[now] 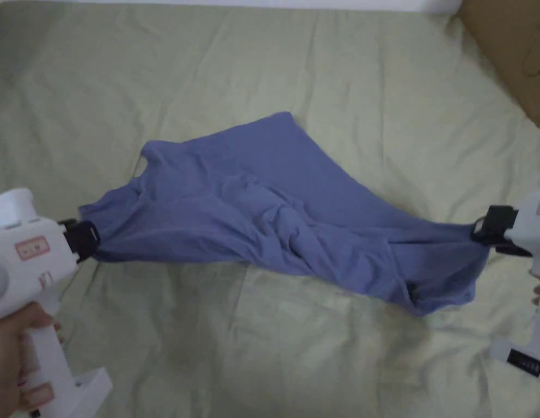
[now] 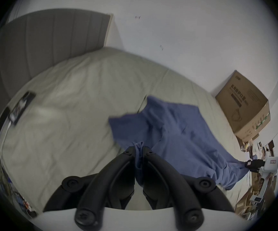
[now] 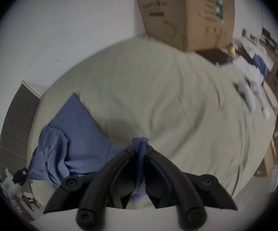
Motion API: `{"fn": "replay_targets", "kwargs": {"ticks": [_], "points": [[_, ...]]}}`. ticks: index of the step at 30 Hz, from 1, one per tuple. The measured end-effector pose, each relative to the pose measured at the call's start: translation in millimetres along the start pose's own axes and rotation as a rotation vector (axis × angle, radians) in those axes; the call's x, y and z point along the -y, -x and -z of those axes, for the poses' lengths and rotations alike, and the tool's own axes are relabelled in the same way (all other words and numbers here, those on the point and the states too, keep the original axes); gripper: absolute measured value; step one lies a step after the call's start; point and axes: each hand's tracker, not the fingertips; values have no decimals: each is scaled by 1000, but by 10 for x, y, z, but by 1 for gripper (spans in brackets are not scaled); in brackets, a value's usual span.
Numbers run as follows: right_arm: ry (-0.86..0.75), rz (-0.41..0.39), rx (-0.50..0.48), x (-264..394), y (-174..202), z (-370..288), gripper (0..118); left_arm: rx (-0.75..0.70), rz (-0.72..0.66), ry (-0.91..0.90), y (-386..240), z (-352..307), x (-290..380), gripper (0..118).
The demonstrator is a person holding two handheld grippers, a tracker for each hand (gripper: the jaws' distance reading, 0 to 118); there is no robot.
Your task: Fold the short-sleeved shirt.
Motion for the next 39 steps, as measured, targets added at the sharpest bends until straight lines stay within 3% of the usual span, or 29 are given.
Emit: {"fn": "replay_targets", "kwargs": {"ticks": [7, 9, 10, 11, 12, 13, 14, 15, 16, 17, 21, 26, 29, 31, 32, 33, 34, 35, 36, 38, 39], "points": [[67, 119, -44, 815, -508, -256, 10, -54, -96, 80, 212, -496, 891, 6], [62, 120, -52, 942, -543, -347, 11, -54, -145, 84, 264, -620, 1042, 7], [53, 111, -56, 972, -538, -383, 25, -51, -163, 87, 275, -667, 1081, 17], [48, 98, -50, 983, -512, -429, 52, -57, -177, 89, 324, -658, 1057, 51], [31, 82, -23, 990, -469, -494, 67, -87, -176, 87, 323, -700, 1039, 82], [-9, 59, 8, 998, -439, -576, 77, -127, -153, 72, 314, -748, 996, 82], [-44, 33, 5, 1003, -414, -660, 77, -123, -142, 49, 295, -808, 942, 90], [-80, 13, -7, 1005, -380, -767, 99, -90, -127, -3, 290, -863, 865, 106], [-119, 7, -12, 986, -367, -853, 112, -59, -114, -59, 261, -954, 789, 112], [-171, 9, -17, 988, -310, -1011, 117, -34, -93, -127, 219, -1074, 701, 112], [-378, -41, -89, 1062, -46, -1575, 117, -7, 59, -338, -29, -1446, 459, 112], [-666, -214, -25, 1363, 382, -2067, 118, 12, 234, -537, -513, -1806, 463, 112], [-734, -288, 11, 1487, 505, -2114, 118, 45, 310, -580, -736, -1897, 596, 112], [-744, -316, -1, 1562, 558, -2129, 112, 51, 335, -606, -805, -1888, 679, 111], [-749, -319, -11, 1587, 577, -2120, 99, 40, 346, -621, -835, -1897, 708, 104], [-752, -321, -21, 1613, 593, -2128, 82, 30, 372, -640, -862, -1906, 739, 91], [-751, -320, -28, 1629, 606, -2131, 59, 30, 393, -652, -880, -1914, 764, 70], [-748, -316, -34, 1637, 626, -2126, 32, 23, 405, -654, -897, -1875, 812, 40], [-746, -314, -35, 1645, 640, -2110, 19, 17, 412, -645, -906, -1870, 823, 21], [-749, -317, -38, 1666, 667, -2084, 3, 33, 410, -620, -901, -1853, 823, 3], [-749, -311, -47, 1664, 674, -2079, 0, 54, 401, -604, -957, -1873, 873, 0]]}}
